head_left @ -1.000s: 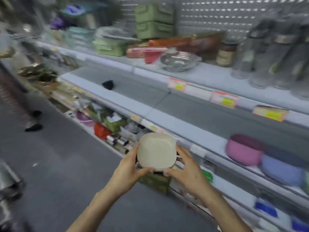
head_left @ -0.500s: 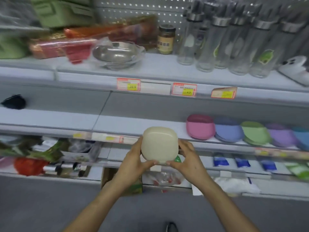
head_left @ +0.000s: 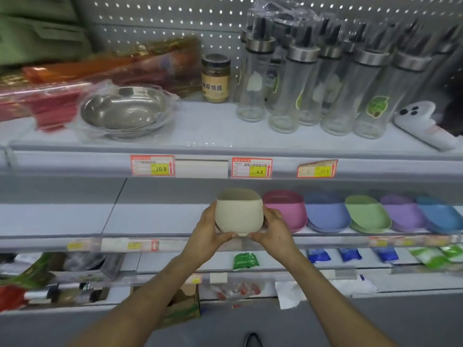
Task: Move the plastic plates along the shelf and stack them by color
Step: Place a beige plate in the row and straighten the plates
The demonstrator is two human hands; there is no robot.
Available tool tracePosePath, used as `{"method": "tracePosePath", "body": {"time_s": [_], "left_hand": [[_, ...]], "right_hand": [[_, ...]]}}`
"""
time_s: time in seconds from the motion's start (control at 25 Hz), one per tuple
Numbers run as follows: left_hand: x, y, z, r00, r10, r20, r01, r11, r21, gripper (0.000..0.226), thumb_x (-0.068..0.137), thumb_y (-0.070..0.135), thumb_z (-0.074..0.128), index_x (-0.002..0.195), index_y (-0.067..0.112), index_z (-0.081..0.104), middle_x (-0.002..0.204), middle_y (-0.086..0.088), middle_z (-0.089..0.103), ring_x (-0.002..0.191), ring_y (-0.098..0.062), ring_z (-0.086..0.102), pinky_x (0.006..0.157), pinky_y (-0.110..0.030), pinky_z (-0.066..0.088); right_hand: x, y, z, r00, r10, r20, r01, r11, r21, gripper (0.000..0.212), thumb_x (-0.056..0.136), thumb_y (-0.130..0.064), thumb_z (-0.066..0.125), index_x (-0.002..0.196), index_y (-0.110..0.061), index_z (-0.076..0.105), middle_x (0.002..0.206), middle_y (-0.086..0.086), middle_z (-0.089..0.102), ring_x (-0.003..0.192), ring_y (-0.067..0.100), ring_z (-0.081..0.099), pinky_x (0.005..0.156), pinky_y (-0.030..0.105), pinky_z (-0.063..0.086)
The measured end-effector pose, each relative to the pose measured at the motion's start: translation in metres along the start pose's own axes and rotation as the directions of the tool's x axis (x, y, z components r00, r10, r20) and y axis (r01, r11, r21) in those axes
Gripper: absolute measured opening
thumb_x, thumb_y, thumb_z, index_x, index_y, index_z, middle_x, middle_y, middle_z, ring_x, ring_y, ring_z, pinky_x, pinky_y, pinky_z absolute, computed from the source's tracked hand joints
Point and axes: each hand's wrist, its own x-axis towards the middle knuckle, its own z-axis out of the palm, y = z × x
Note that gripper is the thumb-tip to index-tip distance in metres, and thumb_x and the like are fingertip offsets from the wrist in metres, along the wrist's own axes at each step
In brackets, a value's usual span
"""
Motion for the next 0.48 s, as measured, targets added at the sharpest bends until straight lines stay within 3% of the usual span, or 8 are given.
{"method": "tracePosePath", "body": {"time_s": [0.08, 0.24, 0.36, 0.48], "left_hand": [[0.018, -0.007, 0.009, 1.000, -0.025, -0.008, 0.025, 0.999, 0.026, 0.099, 0.073, 0.046, 0.088, 0.153, 0.037, 0.030, 0.146, 0.008, 0.047, 0.128, -0.007, 0.047, 0.103, -0.027, 0.045], [0.036, -0.016, 0.022, 0.997, -0.076, -0.004, 0.076, 0.997, 0.031, 0.098, 0.073, 0.035, 0.090, 0.152, 0.030, 0.033, 0.146, 0.005, 0.046, 0.125, -0.009, 0.047, 0.099, -0.023, 0.042], [0.035, -0.026, 0.030, 0.997, -0.080, 0.000, 0.080, 0.996, 0.031, 0.095, 0.074, 0.039, 0.090, 0.150, 0.030, 0.035, 0.144, 0.004, 0.046, 0.124, -0.009, 0.048, 0.101, -0.023, 0.047], [0.040, -0.030, 0.027, 0.995, -0.089, 0.053, 0.084, 0.992, 0.091, 0.100, 0.073, 0.042, 0.090, 0.152, 0.027, 0.031, 0.146, 0.003, 0.043, 0.123, -0.008, 0.047, 0.100, -0.020, 0.047]], "right_hand": [[0.023, 0.008, 0.000, 1.000, 0.011, 0.020, -0.009, 0.997, -0.077, 0.083, 0.070, -0.024, 0.088, 0.144, -0.030, 0.051, 0.129, 0.002, 0.049, 0.105, 0.009, 0.053, 0.097, 0.023, 0.048], [0.043, 0.022, 0.004, 0.998, 0.030, 0.046, -0.023, 0.990, -0.140, 0.071, 0.074, -0.018, 0.082, 0.139, -0.025, 0.055, 0.125, 0.000, 0.044, 0.105, 0.012, 0.053, 0.102, 0.036, 0.051], [0.046, 0.031, 0.006, 0.999, 0.007, 0.044, 0.001, 0.984, -0.181, 0.062, 0.078, -0.015, 0.078, 0.137, -0.023, 0.059, 0.123, -0.005, 0.043, 0.107, 0.009, 0.051, 0.106, 0.036, 0.049], [0.055, 0.028, -0.008, 0.999, -0.004, 0.037, 0.013, 0.970, -0.242, 0.070, 0.075, -0.020, 0.081, 0.140, -0.021, 0.054, 0.129, 0.001, 0.047, 0.122, 0.017, 0.048, 0.108, 0.035, 0.045]]}}
